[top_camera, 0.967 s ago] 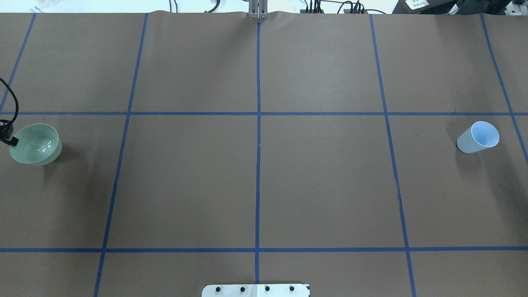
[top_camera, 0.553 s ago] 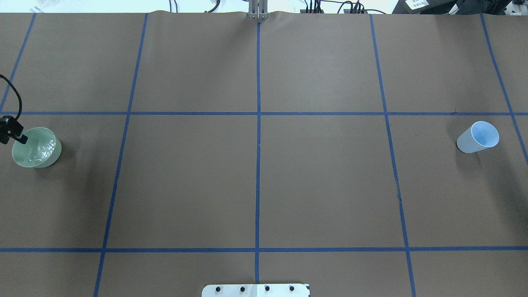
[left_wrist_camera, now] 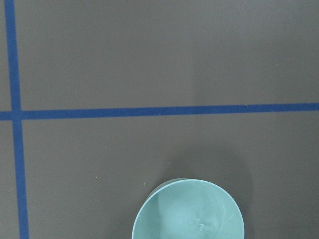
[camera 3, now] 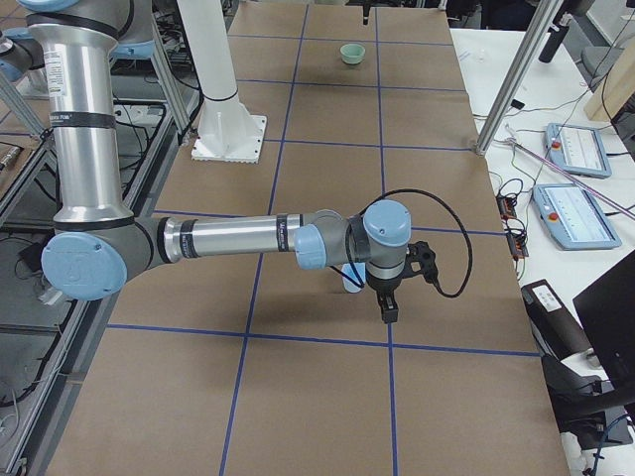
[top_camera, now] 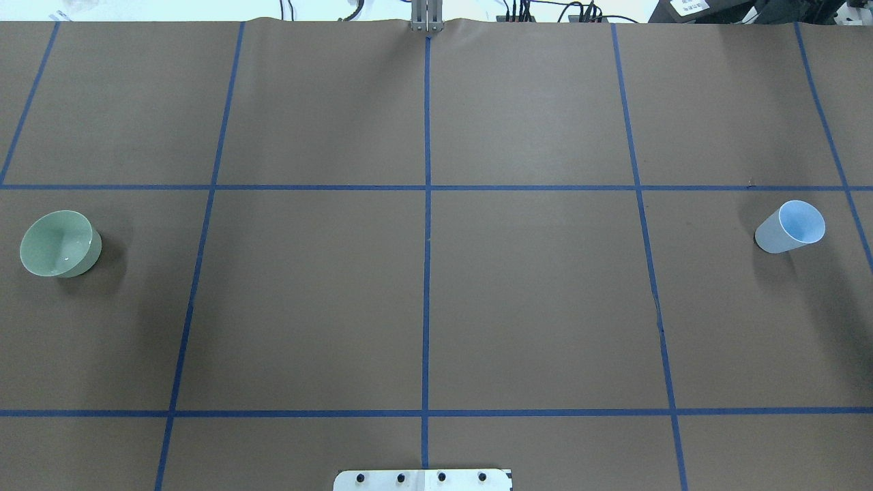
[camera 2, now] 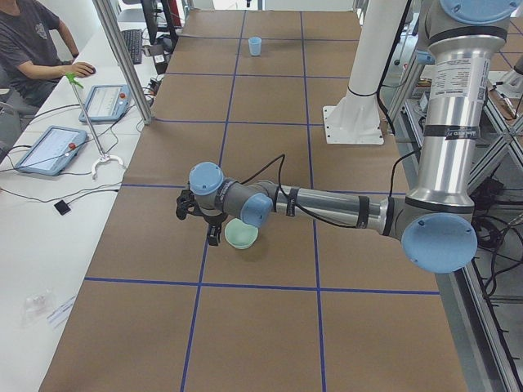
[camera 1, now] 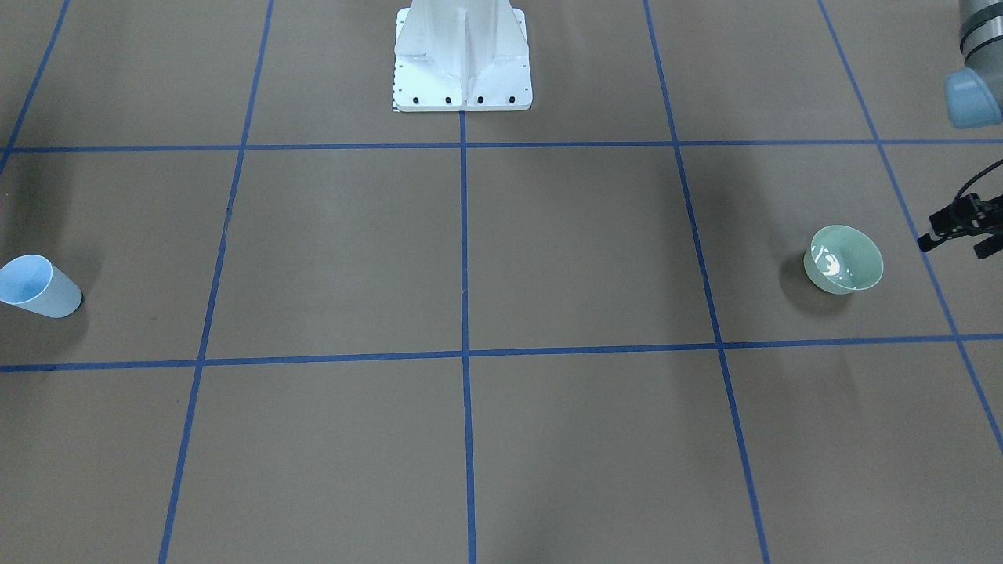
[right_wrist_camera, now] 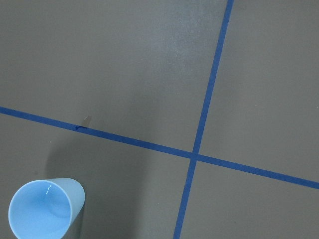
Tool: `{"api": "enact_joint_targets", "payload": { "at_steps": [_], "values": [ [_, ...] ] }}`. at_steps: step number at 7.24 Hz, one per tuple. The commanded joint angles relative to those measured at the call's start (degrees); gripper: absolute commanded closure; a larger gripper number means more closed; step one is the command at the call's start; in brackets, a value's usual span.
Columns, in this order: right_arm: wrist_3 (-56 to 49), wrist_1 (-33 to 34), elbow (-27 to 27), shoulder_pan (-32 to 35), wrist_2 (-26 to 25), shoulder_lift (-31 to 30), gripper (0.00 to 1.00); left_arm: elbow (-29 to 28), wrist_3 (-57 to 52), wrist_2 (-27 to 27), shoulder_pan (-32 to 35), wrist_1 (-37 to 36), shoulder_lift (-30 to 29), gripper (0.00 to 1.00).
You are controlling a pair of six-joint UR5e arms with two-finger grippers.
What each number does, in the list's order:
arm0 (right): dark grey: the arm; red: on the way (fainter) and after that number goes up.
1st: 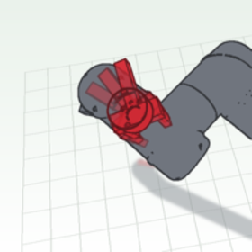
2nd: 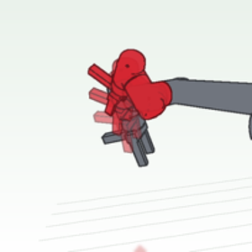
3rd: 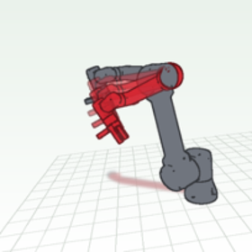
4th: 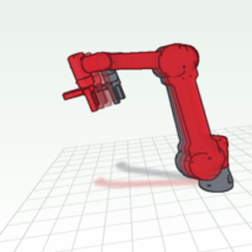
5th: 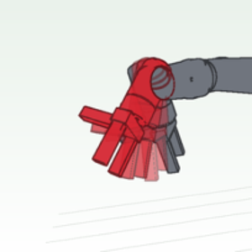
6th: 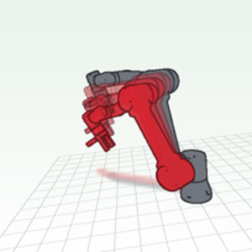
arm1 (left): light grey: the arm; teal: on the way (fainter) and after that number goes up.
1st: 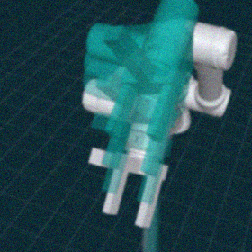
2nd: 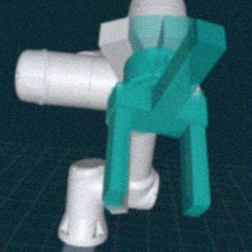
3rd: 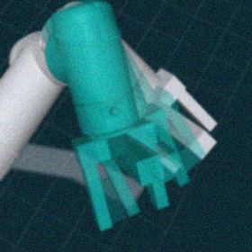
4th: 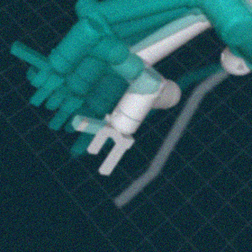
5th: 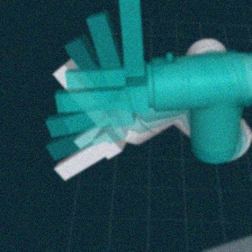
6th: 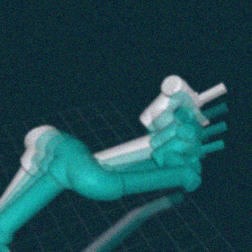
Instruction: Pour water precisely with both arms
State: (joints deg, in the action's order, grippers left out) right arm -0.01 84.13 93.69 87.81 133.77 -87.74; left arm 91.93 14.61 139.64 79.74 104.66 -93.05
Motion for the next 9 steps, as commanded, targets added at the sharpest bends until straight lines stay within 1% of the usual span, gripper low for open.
{"api": "enact_joint_targets", "payload": {
  "at_steps": [1, 2, 3, 5, 6, 7, 8, 9],
  "values": [
    [1.4, 0.1, -0.4, 0.0, -0.4, -0.8, 0.00, -1.0, -15.8, -3.4, 10.1, -7.1, 0.0, 0.00],
    [1.3, -0.6, -0.3, 0.0, -3.7, -2.5, 0.00, -1.3, -17.3, -3.4, 13.0, -8.7, 0.0, 0.00],
    [1.5, -0.8, 0.2, 0.0, -7.1, -2.6, 0.00, -1.1, -17.3, -3.0, 13.6, -9.5, 0.8, 0.00],
    [1.6, 2.3, 0.9, 0.0, -3.5, -2.7, 0.00, -0.6, -16.4, -3.1, 13.7, -9.7, 4.1, 0.00],
    [1.6, 5.5, 3.5, 0.1, -3.7, -2.7, 0.00, -0.6, -16.2, -3.1, 13.6, -9.7, 4.7, 0.00],
    [1.6, 6.3, 4.0, 0.0, -3.6, -2.9, 0.00, 0.3, -13.3, -3.4, 13.7, -9.6, 5.5, 0.00],
    [1.6, 6.3, 4.1, 0.0, -3.7, -3.2, 0.00, 1.1, -12.9, -3.4, 13.8, -9.1, 5.7, 0.00],
    [1.5, 6.3, 4.1, 0.0, -4.1, -3.2, 0.00, 1.8, -13.1, -3.2, 13.9, -7.9, 8.8, 0.00]
  ]
}}
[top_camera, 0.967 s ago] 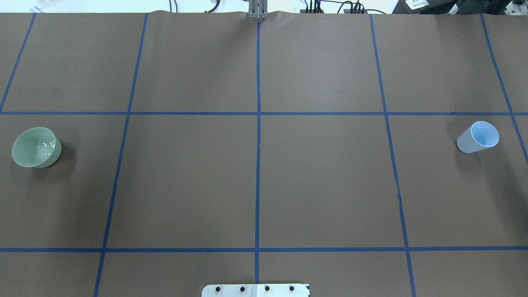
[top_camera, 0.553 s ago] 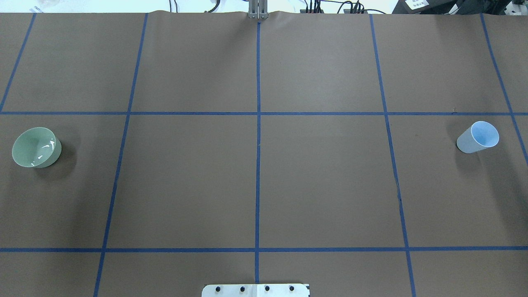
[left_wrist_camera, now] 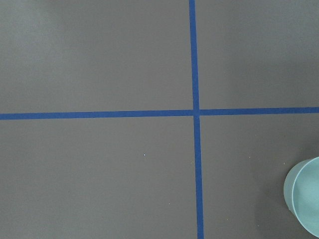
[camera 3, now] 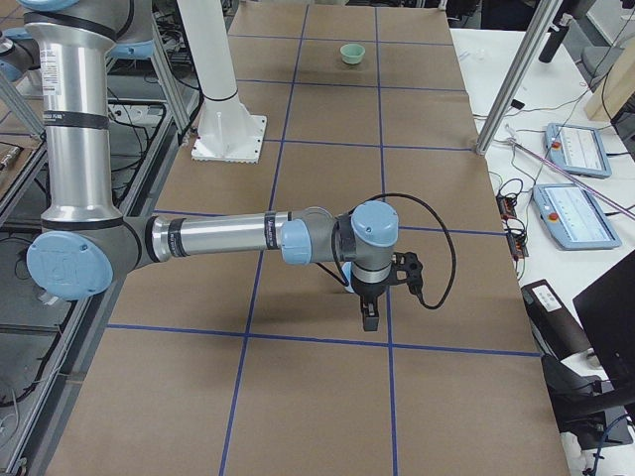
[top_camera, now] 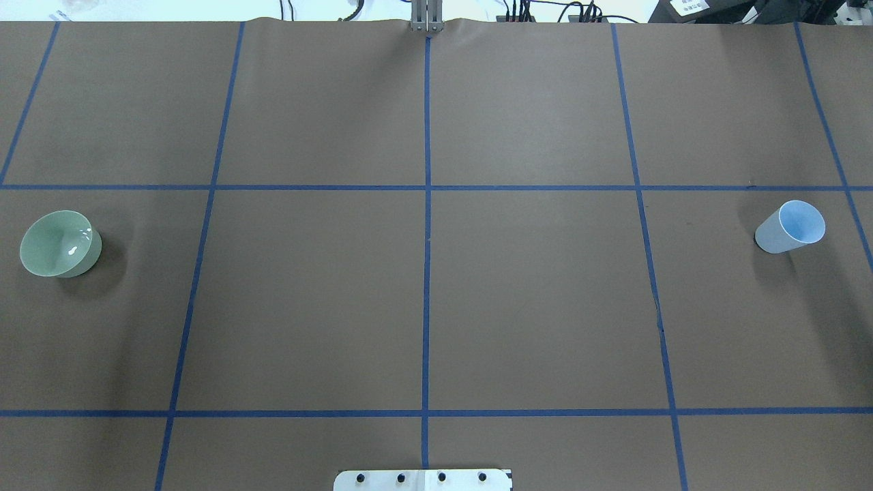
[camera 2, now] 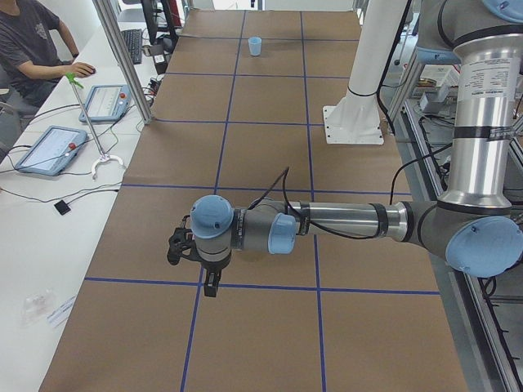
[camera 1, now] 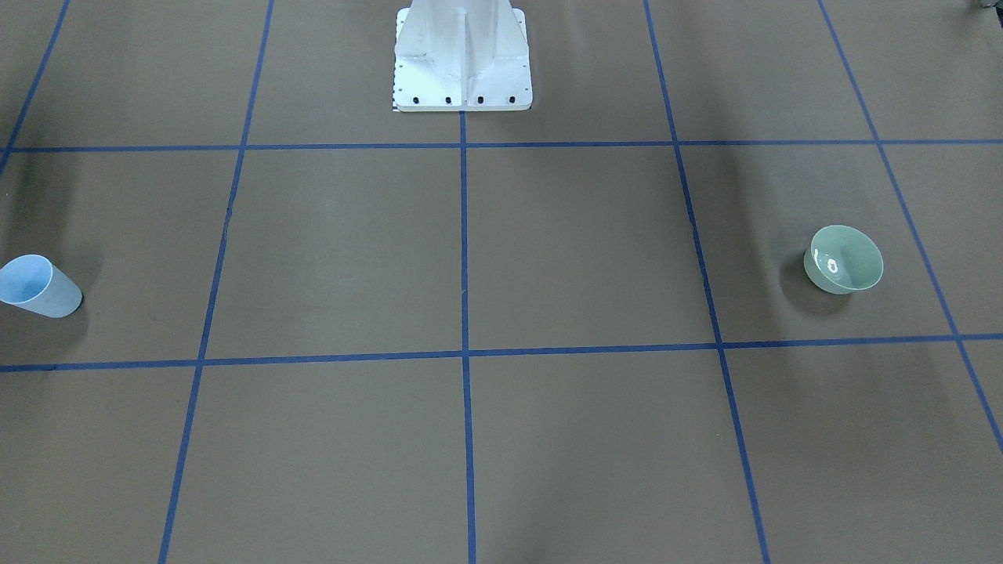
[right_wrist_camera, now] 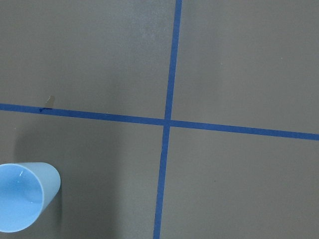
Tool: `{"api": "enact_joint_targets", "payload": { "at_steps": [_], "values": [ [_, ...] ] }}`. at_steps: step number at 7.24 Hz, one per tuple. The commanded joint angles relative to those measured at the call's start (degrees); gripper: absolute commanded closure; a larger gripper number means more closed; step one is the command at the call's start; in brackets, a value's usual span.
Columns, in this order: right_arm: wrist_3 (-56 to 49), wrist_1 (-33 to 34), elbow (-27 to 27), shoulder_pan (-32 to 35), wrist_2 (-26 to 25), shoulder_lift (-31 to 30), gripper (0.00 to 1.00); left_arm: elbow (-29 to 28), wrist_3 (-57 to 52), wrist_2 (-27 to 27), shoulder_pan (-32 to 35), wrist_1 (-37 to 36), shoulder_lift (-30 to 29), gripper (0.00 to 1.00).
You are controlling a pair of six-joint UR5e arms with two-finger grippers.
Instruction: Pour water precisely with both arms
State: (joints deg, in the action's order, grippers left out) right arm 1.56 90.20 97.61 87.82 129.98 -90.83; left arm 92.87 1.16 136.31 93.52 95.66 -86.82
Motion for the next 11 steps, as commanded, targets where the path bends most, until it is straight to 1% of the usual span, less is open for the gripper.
{"api": "enact_joint_targets", "payload": {
  "at_steps": [1, 2, 5, 6, 8, 9, 10, 11],
  "values": [
    [-0.2, 0.0, 0.0, 0.0, -0.7, -0.2, 0.00, 2.0, 1.0, 0.2, 0.2, 6.8, 4.0, 0.00],
    [-0.2, 0.0, 0.0, 0.0, -0.7, -0.2, 0.00, 3.9, 1.1, 0.1, 0.1, 5.6, 4.5, 0.00],
    [0.0, 0.2, -0.1, 0.0, 0.8, 0.0, 0.00, 4.5, 0.7, -1.2, 0.2, 5.3, 3.5, 0.00],
    [0.0, 0.2, -0.1, 0.0, 1.5, 0.0, 0.00, 3.8, 0.9, -1.6, -0.4, 4.7, 3.2, 0.00],
    [0.0, -0.1, 0.3, 0.0, 0.4, 0.0, 0.00, 4.3, 1.1, -2.4, -0.5, -6.0, -0.4, 0.00],
    [0.2, -0.1, 0.8, 0.0, -0.2, 0.7, 0.00, 4.3, 2.0, -4.0, -0.5, -6.6, -1.2, 0.00],
    [3.8, -0.1, 0.7, -0.3, 0.6, 0.7, 0.00, 4.5, 6.4, -4.0, -0.8, -6.5, -1.9, 0.00],
    [7.3, -0.1, 0.8, -0.5, 1.0, 0.7, 0.00, 4.5, 8.3, -4.1, -1.9, -6.6, -3.3, 0.00]
  ]
}}
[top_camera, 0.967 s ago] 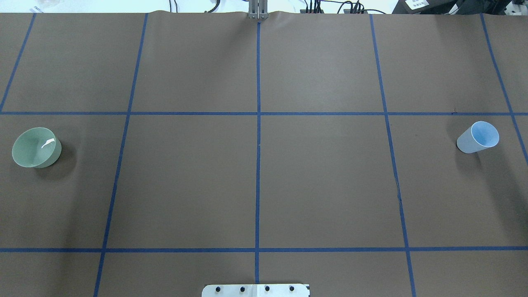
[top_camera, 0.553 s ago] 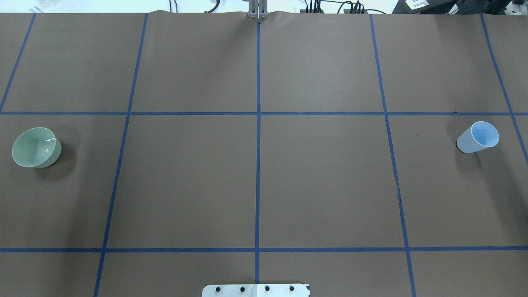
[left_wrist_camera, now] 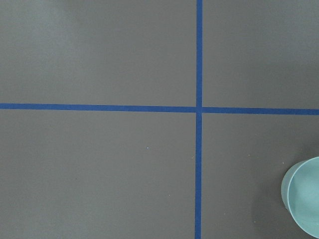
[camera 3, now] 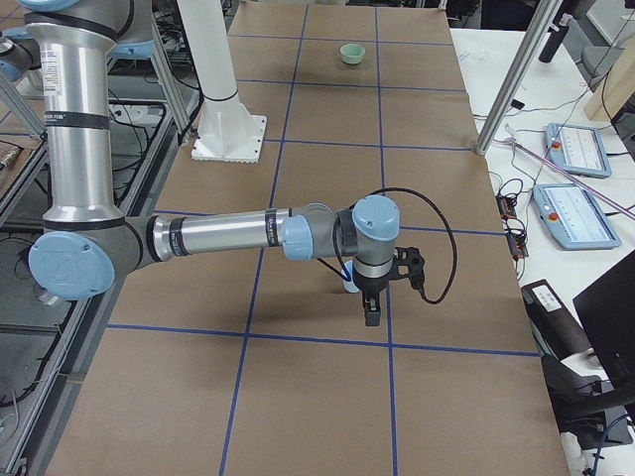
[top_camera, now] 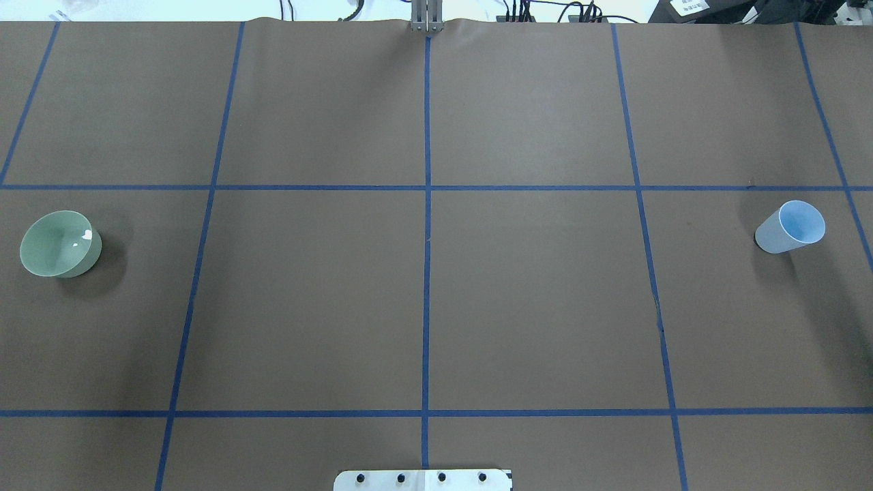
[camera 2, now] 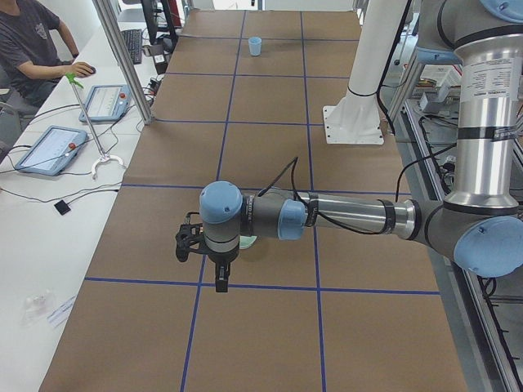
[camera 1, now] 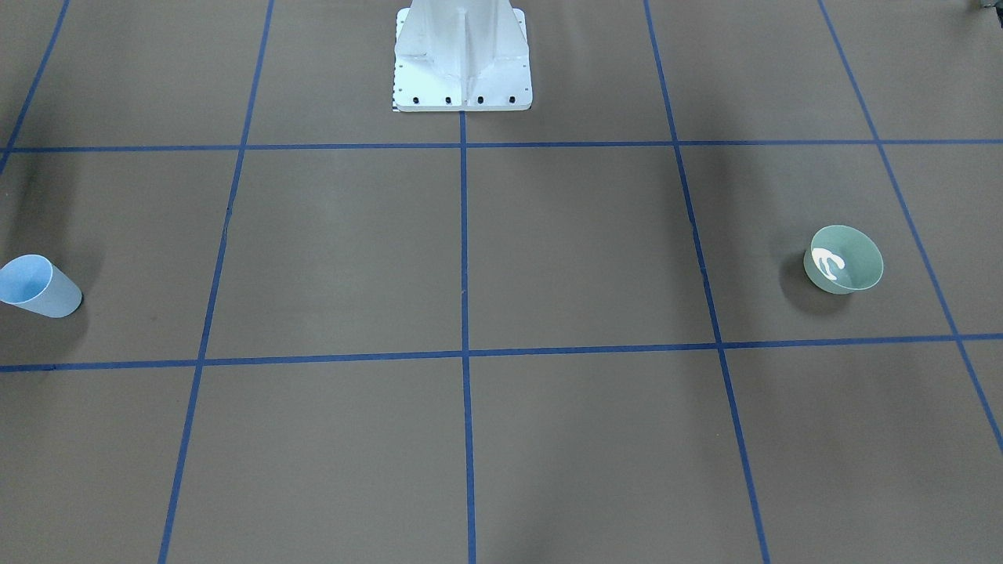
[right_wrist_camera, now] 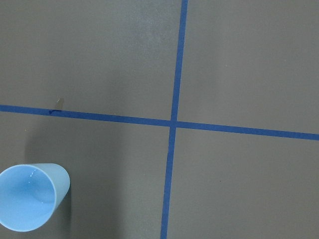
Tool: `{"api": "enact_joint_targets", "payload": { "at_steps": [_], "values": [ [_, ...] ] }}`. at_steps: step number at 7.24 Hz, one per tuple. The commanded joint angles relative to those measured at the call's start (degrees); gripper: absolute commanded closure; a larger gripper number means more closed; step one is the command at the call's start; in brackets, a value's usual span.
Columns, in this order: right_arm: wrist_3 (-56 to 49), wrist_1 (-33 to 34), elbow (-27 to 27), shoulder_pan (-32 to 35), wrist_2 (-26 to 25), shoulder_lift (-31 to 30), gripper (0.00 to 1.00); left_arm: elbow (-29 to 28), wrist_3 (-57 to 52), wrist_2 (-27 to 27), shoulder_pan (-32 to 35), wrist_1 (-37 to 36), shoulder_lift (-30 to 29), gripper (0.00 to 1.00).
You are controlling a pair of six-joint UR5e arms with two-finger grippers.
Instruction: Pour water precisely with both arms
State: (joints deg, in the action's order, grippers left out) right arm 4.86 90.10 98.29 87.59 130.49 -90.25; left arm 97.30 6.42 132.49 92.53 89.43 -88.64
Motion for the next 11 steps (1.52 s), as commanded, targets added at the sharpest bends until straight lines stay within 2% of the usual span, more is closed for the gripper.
{"api": "enact_joint_targets", "payload": {
  "at_steps": [1, 3, 11],
  "values": [
    [4.1, -0.2, 0.2, -0.1, 0.5, 0.1, 0.00, -0.1, 2.6, -0.7, -1.2, -0.1, -1.4, 0.00],
    [4.6, 0.3, 1.6, -0.3, 0.1, 0.3, 0.00, -0.7, 2.3, -0.7, -1.2, 0.5, -1.2, 0.00],
    [4.5, 0.2, 1.5, -1.4, 0.0, 0.2, 0.00, -0.9, 2.5, -0.1, -1.2, 0.5, -0.7, 0.00]
  ]
}}
